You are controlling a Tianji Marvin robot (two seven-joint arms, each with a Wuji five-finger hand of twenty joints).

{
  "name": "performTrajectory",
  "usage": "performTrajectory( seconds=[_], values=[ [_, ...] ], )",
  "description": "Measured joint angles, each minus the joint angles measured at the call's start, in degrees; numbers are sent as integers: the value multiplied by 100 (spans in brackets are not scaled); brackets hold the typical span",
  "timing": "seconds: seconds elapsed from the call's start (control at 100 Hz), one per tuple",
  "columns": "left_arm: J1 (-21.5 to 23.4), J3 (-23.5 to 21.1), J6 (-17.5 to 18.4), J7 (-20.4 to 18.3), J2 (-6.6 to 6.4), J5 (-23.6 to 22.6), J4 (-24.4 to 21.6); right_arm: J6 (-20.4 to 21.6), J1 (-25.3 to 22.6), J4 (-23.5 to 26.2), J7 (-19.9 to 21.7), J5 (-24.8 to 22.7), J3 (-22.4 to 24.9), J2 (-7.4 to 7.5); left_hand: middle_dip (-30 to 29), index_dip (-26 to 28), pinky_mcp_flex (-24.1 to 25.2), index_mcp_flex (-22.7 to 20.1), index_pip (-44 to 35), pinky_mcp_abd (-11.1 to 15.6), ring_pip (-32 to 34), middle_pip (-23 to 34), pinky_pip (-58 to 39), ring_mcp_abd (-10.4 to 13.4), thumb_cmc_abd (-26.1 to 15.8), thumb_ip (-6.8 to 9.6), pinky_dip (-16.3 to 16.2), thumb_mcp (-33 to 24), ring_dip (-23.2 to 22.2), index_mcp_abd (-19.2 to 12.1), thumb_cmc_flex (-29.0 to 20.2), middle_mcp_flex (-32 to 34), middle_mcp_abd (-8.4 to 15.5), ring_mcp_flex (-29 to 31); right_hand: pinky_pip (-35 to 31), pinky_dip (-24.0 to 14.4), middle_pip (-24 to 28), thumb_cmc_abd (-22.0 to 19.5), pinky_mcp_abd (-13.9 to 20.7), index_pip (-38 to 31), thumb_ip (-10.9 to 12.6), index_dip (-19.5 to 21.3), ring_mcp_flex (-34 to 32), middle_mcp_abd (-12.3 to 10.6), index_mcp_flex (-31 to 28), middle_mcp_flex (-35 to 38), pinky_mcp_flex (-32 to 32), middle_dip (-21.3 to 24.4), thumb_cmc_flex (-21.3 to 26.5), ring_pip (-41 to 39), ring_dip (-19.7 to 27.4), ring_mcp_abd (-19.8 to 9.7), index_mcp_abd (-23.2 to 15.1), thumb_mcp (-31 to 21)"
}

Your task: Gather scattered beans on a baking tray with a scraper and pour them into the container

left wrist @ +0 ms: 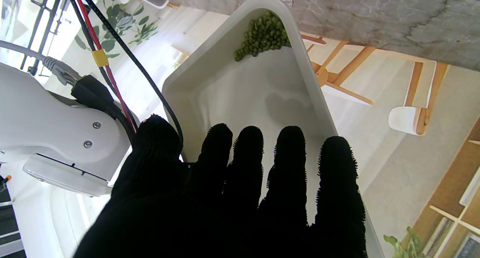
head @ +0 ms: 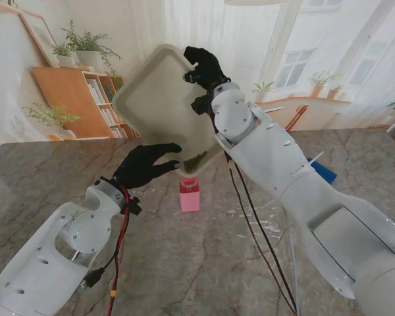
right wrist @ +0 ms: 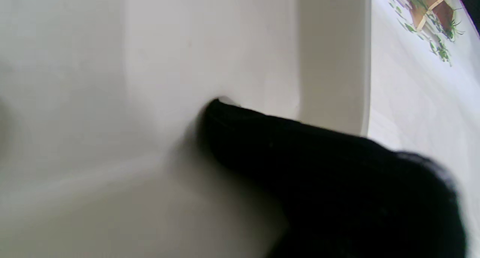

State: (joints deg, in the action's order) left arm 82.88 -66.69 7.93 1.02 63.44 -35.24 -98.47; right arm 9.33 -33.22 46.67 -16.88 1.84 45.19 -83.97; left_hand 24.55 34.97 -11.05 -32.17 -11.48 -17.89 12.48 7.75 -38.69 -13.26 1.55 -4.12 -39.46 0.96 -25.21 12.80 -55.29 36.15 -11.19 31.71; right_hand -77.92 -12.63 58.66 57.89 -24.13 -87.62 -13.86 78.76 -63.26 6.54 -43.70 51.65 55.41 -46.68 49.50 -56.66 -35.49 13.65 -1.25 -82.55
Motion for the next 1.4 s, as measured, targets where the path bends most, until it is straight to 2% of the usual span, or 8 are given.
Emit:
performTrajectory(
  seconds=[0.54, 1.4],
  values=[
    [89, -36, -2, 80, 15, 4, -51, 136, -68, 234, -18, -107, -74, 41, 0, 0, 0, 0, 0, -2, 0, 0, 0, -3, 0, 0, 1, 0, 0, 0, 0, 0, 0, 0, 0, -2, 0, 0, 46, 0, 0, 0, 0, -42, 0, 2, 4, 0, -24, -2, 0, -47, -46, 0],
    [70, 32, 14, -35, 0, 19, -93, 178, -188, 498, -35, -258, -96, 127, 0, 0, 0, 0, 0, -4, 0, 0, 1, -7, 0, 0, 2, 0, 0, 0, 0, 0, 0, 0, 0, -2, 0, 0, 84, -1, 0, 0, 0, -75, 0, 8, 33, 0, -43, -5, -3, -81, -60, 0]
  ],
)
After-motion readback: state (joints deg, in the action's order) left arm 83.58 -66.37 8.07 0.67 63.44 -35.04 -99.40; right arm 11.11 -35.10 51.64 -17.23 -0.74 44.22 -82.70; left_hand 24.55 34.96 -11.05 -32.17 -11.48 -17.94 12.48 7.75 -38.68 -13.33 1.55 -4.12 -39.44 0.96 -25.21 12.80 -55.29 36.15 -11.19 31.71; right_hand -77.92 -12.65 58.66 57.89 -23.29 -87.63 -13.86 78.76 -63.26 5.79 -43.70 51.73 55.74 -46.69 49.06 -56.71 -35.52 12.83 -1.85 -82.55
